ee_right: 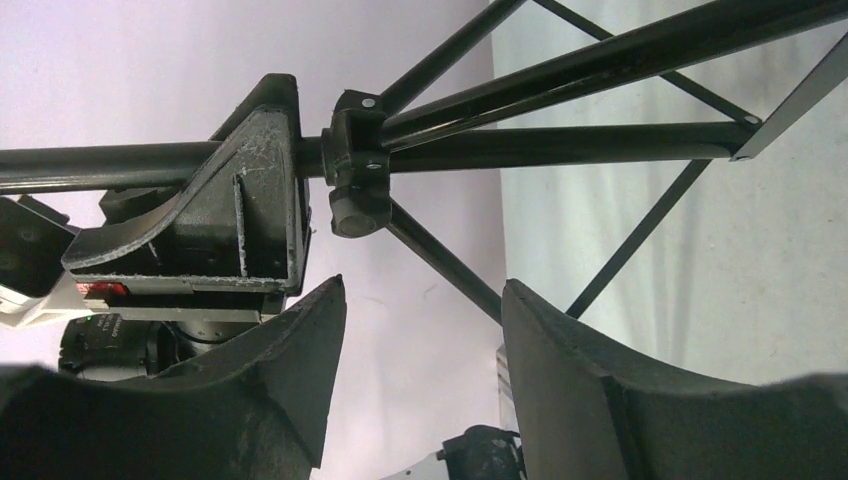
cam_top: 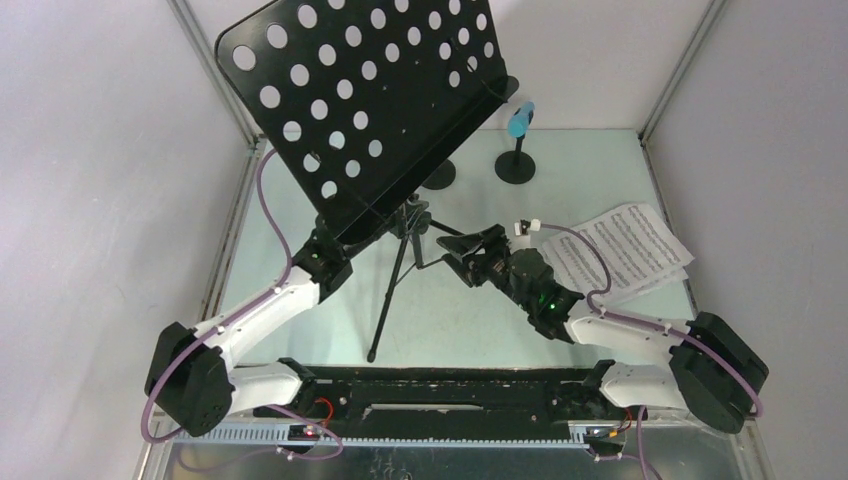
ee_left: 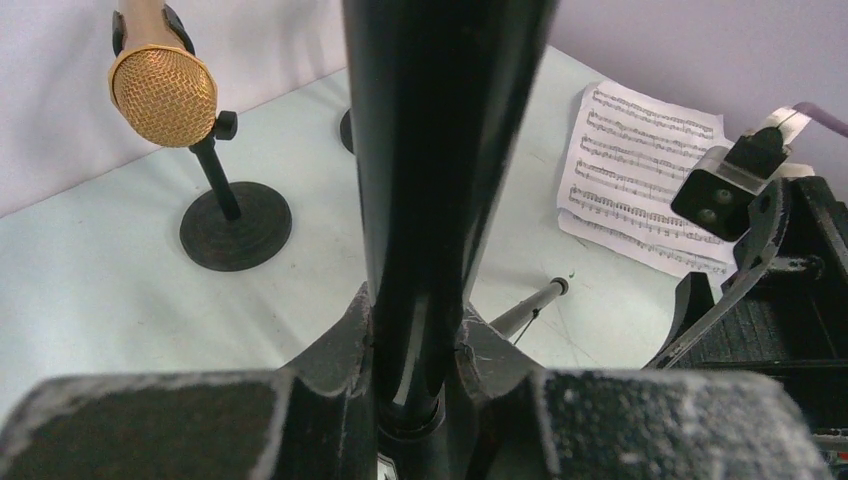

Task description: Pack up the instrument practice props

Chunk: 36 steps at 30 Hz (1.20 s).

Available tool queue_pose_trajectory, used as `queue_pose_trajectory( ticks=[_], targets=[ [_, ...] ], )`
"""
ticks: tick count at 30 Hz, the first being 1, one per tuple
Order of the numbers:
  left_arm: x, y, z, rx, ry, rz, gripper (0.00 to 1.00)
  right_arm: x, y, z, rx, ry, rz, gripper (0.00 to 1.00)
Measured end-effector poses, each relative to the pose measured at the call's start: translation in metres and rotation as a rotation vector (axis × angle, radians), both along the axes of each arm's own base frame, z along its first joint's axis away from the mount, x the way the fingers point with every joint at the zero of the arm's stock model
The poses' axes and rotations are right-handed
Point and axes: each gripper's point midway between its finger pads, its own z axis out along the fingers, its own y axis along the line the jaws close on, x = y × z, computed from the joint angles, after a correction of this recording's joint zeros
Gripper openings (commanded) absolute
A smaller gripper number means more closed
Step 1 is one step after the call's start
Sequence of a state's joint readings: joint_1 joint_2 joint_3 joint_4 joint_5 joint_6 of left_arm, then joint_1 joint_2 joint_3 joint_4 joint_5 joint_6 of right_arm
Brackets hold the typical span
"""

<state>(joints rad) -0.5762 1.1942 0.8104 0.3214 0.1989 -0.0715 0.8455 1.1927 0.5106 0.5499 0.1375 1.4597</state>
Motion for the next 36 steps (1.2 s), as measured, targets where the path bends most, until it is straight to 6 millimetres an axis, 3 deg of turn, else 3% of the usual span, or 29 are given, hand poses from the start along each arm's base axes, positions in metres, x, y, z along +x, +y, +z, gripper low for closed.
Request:
queue_pose_trajectory(
  ticks=[4, 10, 13, 23, 33, 36],
  targets=[
    [0.000, 0.000, 0.000, -0.007, -0.009, 0.002, 0.23, 0.000, 0.006, 0.000, 0.029, 0.011, 0.005, 0.67],
    [0.000, 0.000, -0.001, -0.024, 0.004, 0.007, 0.37, -0.002, 0.009, 0.008, 0.058, -0.004, 0.013, 0.68],
    [-0.003, 0.001, -0.013, -0.028, 0.036, 0.010, 0.43, -0.002, 0.009, 0.010, 0.066, -0.012, 0.012, 0.69],
    [-0.006, 0.001, -0.012, -0.026, 0.014, -0.001, 0.01, -0.001, 0.009, 0.012, 0.069, -0.018, 0.008, 0.66],
    [-0.006, 0.000, -0.012, -0.021, 0.010, -0.007, 0.00, 0.009, 0.021, 0.021, 0.094, -0.023, 0.010, 0.70],
    [-0.006, 0.000, -0.012, -0.021, 0.009, -0.007, 0.00, 0.014, 0.029, 0.021, 0.114, -0.016, 0.016, 0.66]
  ],
)
